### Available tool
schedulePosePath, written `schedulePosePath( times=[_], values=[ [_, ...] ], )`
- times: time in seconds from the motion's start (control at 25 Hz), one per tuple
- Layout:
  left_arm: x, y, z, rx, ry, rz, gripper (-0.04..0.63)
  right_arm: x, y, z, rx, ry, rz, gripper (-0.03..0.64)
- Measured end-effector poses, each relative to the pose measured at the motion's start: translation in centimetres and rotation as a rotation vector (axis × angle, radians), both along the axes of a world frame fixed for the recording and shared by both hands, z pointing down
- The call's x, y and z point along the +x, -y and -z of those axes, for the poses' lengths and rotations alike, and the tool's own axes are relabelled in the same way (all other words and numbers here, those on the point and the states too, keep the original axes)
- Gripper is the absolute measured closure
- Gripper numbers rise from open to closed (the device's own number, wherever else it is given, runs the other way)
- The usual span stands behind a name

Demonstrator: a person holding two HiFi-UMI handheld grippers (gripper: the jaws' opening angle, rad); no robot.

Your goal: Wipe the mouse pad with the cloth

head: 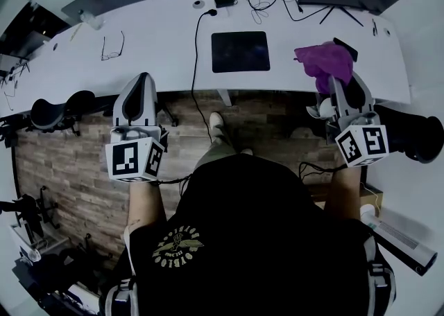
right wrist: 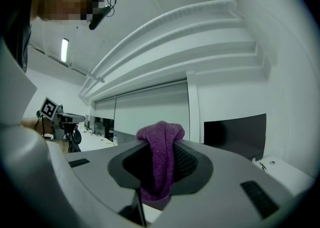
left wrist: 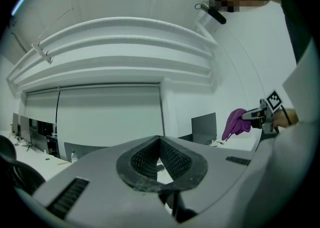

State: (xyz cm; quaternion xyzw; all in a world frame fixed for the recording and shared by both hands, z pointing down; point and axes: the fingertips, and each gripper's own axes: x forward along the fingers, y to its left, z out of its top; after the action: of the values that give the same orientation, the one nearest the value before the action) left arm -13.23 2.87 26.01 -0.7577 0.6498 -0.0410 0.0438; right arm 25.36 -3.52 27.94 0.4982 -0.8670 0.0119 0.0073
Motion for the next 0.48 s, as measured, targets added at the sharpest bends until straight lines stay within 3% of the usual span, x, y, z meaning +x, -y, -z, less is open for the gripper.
schedulePosePath(
  times=[0.48],
  values=[
    [-1.4, 3.9, -0.8, -0.027, 0.0, -0.021, 0.594, -1.3, 3.0, -0.3, -0.026, -0.013, -0.026, 0.528]
  ],
)
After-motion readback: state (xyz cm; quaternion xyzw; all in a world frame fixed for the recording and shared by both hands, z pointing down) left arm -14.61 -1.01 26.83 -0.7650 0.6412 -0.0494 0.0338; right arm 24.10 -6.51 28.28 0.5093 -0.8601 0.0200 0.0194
